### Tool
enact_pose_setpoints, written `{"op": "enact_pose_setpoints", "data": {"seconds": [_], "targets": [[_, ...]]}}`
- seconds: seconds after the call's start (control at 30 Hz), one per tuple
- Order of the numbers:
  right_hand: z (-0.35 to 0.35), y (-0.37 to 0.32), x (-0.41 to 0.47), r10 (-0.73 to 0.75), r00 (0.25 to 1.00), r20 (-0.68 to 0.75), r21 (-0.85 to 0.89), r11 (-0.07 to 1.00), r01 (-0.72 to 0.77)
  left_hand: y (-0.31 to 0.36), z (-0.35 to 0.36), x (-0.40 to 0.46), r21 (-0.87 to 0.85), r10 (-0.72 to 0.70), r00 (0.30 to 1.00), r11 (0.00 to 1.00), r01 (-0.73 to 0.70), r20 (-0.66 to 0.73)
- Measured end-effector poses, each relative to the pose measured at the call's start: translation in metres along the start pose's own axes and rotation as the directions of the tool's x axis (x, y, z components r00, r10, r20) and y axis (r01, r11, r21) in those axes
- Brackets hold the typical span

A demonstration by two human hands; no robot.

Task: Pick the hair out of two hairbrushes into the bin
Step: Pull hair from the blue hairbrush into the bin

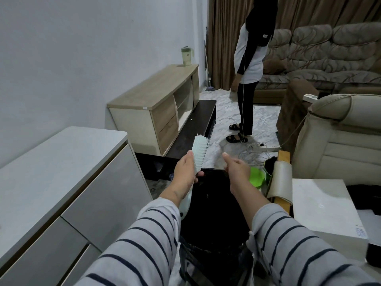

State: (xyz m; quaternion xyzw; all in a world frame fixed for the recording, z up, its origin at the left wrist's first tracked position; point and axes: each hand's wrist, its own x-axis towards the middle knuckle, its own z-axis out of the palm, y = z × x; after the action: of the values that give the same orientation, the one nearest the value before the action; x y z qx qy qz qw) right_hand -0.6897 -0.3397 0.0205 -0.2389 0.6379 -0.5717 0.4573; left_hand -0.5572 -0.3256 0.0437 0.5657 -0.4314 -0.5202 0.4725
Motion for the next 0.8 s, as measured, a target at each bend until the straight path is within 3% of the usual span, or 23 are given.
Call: {"op": "enact_pose_setpoints", "data": {"seconds": [0.07,0.1,0.2,0.37,0.4,0.47,0.53,0.63,0.73,0.8], "targets": [[-0.011,0.012,0.001,-0.046,0.999,0.004,-0.172,0.984,0.046,-0.002,-0.001,0.002,-0.022,-0.023,1.000,0.999,0.023,-0.009],[-0.015,0.019,0.003,-0.061,0.995,0.075,-0.284,0.955,0.080,-0.002,-0.001,0.002,-0.034,-0.025,1.000,0.999,0.024,-0.004],[-0.024,0.045,0.004,-0.054,0.970,0.238,-0.613,0.766,0.193,-0.002,0.001,0.002,-0.098,-0.030,0.999,0.995,0.031,0.017],[-0.028,0.062,0.011,0.162,0.975,0.153,-0.804,0.594,0.028,-0.006,0.001,0.006,-0.117,-0.033,0.999,0.993,0.034,0.009],[-0.024,0.061,0.009,0.184,0.965,0.185,-0.804,0.593,0.041,-0.009,0.000,0.007,-0.112,-0.026,1.000,0.993,0.025,-0.004],[-0.011,0.053,-0.005,0.201,0.929,0.312,-0.698,0.711,0.081,-0.012,-0.002,0.010,-0.107,-0.012,0.998,0.994,0.005,-0.065],[0.001,0.043,-0.025,0.328,0.843,0.427,-0.546,0.836,-0.049,-0.020,-0.007,0.017,0.012,-0.015,0.993,1.000,0.017,-0.121],[0.018,0.037,-0.045,0.425,0.687,0.589,-0.418,0.888,-0.191,-0.023,-0.020,0.019,0.068,-0.041,0.979,0.996,0.055,-0.200],[0.039,0.037,-0.056,0.419,0.684,0.597,-0.373,0.900,-0.226,-0.015,-0.037,0.013,0.047,-0.027,0.959,0.998,0.042,-0.283],[0.058,0.041,-0.062,0.367,0.712,0.598,-0.420,0.901,-0.111,-0.009,-0.057,0.007,0.042,-0.003,0.948,0.999,0.018,-0.317]]}}
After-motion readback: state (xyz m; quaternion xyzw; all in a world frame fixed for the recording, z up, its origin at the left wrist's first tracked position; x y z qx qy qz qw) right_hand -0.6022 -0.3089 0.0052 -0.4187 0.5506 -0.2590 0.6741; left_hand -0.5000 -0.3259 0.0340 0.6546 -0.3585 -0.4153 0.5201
